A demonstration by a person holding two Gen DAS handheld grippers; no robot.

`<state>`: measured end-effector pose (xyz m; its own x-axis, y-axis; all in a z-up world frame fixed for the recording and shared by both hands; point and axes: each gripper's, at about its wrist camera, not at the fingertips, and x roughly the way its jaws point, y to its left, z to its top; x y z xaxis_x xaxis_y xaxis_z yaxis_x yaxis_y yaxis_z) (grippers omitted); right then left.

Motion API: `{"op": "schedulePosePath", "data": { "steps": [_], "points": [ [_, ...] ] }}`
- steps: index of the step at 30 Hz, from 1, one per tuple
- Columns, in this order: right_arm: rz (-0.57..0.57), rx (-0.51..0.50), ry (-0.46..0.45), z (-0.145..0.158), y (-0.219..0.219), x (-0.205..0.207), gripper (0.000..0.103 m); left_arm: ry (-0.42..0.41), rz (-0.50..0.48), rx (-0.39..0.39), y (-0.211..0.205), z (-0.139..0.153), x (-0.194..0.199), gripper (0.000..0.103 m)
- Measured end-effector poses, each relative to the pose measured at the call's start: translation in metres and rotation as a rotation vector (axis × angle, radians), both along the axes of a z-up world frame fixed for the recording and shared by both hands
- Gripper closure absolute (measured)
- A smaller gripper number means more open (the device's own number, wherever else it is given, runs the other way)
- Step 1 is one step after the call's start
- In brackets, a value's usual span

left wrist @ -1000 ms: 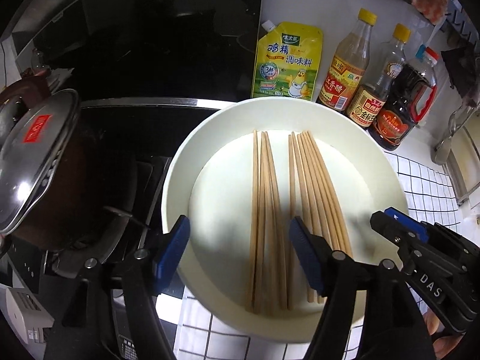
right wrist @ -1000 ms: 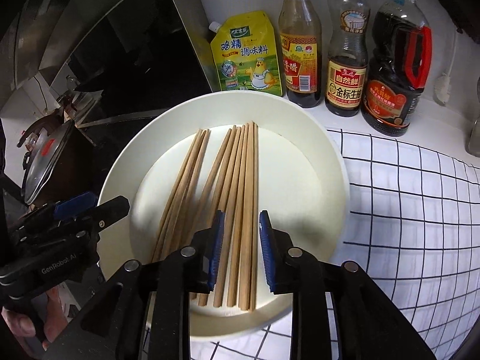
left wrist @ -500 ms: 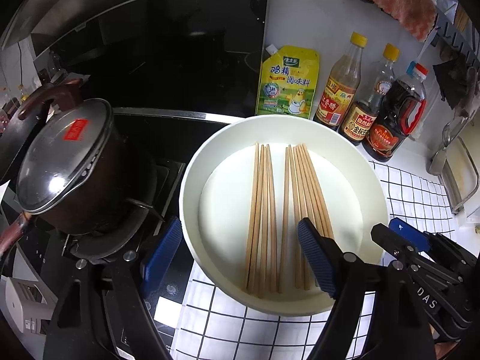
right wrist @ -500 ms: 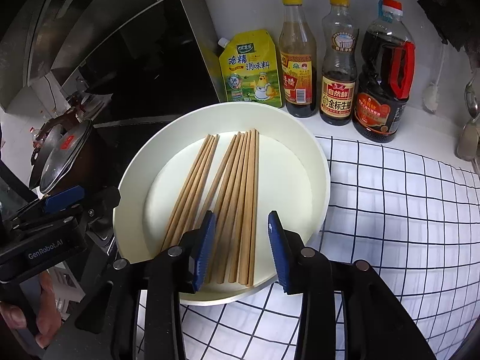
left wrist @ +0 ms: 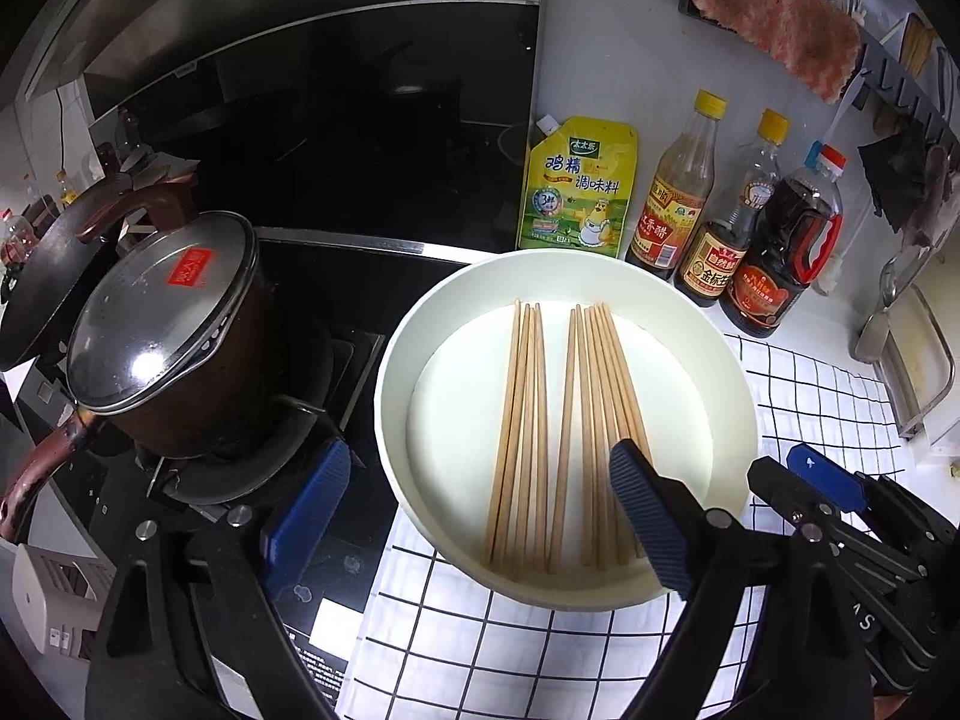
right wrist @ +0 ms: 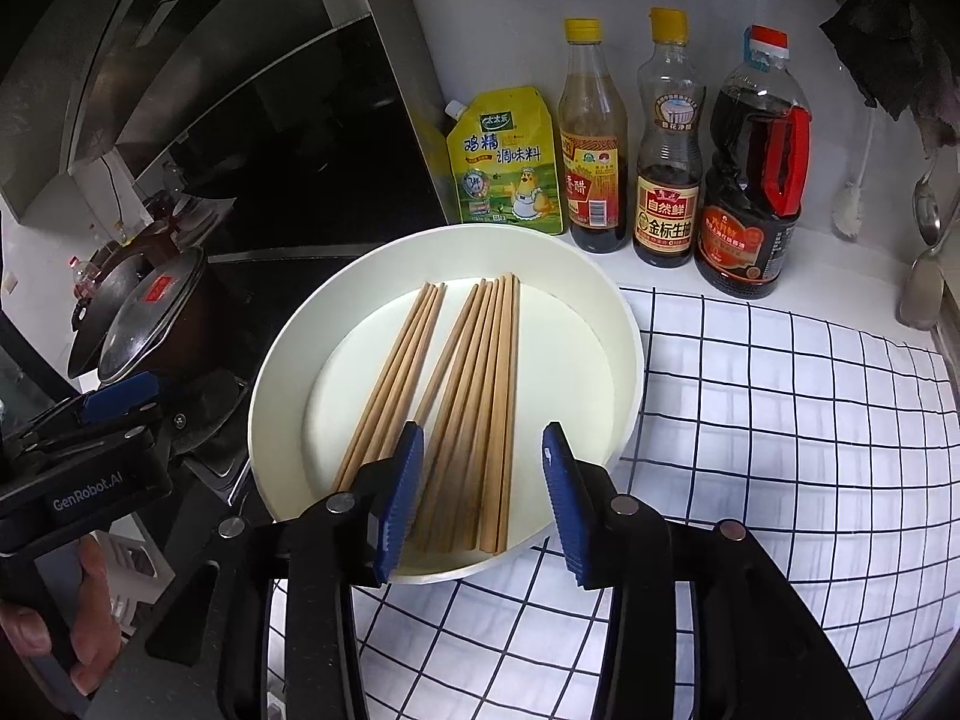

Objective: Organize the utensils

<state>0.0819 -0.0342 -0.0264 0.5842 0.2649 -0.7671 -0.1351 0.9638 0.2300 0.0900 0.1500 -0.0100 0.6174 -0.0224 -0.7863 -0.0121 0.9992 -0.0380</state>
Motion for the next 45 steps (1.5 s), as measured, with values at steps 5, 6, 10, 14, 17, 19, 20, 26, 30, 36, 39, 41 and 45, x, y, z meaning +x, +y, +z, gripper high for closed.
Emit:
{"op": "schedulePosePath", "data": {
  "steps": [5,6,10,14,17,19,20,26,30,36,39,41,45],
  "points": [
    [0.001,0.003,0.000,0.002,-0.002,-0.004,0.062,-0.003,0.001,-0.004,-0.002,0.003,-0.006,0.014],
    [0.000,0.004,-0.001,0.002,-0.002,-0.004,0.061,-0.003,0.000,-0.002,-0.003,0.003,-0.007,0.014],
    [-0.001,0.004,-0.003,0.003,-0.005,-0.007,0.059,-0.004,0.004,0.004,-0.005,0.005,-0.010,0.012],
    [0.005,0.009,0.001,0.002,-0.006,-0.010,0.057,-0.009,0.007,0.010,-0.005,0.007,-0.012,0.011],
    [0.006,0.011,-0.002,0.002,-0.006,-0.013,0.056,-0.011,0.009,0.012,-0.006,0.009,-0.015,0.011],
    [0.008,0.012,-0.002,0.002,-0.006,-0.014,0.056,-0.015,0.015,0.016,-0.006,0.010,-0.017,0.011],
    [0.009,0.012,-0.003,0.003,-0.006,-0.015,0.056,-0.018,0.019,0.019,-0.006,0.011,-0.018,0.010],
    [0.006,0.016,-0.007,0.004,-0.008,-0.019,0.054,-0.021,0.039,0.019,-0.005,0.012,-0.022,0.009],
    [0.004,0.016,-0.008,0.004,-0.011,-0.022,0.053,-0.017,0.039,0.021,-0.006,0.012,-0.024,0.009],
    [0.006,0.015,-0.003,0.004,-0.011,-0.024,0.053,-0.016,0.029,0.039,-0.010,0.013,-0.026,0.009],
    [0.006,0.014,-0.005,0.005,-0.011,-0.025,0.053,-0.015,0.029,0.033,-0.010,0.013,-0.026,0.009],
    [0.006,0.012,-0.007,0.005,-0.011,-0.025,0.053,-0.015,0.030,0.034,-0.010,0.013,-0.027,0.009],
    [0.009,0.011,-0.008,0.005,-0.011,-0.026,0.053,-0.017,0.030,0.034,-0.010,0.014,-0.027,0.009]
  ]
}}
